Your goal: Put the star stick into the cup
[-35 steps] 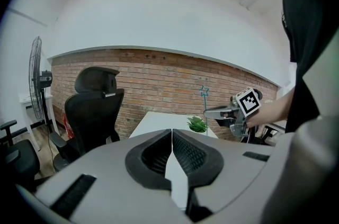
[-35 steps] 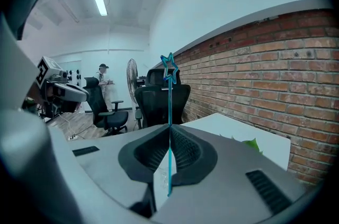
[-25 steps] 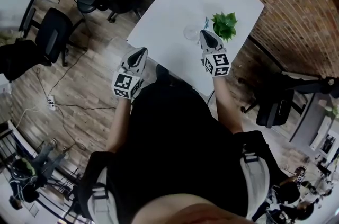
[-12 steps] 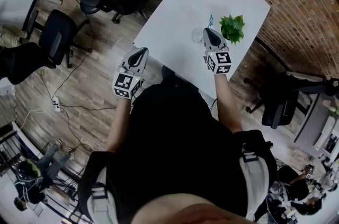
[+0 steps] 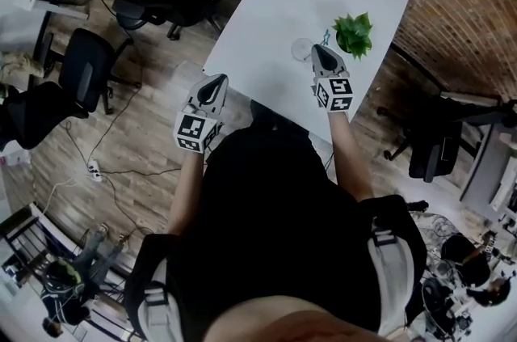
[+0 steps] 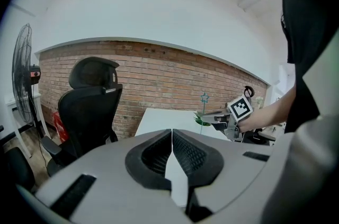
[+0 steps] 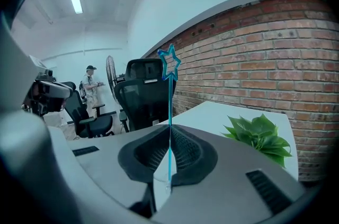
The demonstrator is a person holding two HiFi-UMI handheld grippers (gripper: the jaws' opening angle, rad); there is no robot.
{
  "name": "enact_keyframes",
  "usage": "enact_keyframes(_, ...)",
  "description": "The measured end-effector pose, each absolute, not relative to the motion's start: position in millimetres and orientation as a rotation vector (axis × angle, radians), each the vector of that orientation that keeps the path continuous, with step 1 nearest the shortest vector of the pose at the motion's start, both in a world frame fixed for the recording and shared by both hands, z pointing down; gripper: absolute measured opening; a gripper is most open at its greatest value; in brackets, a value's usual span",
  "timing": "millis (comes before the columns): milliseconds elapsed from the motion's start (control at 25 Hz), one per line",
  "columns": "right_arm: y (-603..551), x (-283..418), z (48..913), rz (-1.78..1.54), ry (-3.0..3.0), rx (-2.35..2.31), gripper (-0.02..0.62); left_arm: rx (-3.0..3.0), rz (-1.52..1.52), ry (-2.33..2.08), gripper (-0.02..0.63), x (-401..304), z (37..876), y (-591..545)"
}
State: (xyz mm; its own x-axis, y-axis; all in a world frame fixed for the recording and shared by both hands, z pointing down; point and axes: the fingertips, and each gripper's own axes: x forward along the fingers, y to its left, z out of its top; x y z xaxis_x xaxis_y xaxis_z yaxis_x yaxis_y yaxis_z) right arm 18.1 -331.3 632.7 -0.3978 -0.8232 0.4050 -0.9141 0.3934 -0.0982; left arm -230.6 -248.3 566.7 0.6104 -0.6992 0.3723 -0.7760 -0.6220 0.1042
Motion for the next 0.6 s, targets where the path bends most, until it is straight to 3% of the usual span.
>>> enact_keyframes(600, -331, 20, 678, 0.641, -2.299, 1.543, 0.011, 2.572, 0.448, -1.176, 0.023, -232, 580, -255)
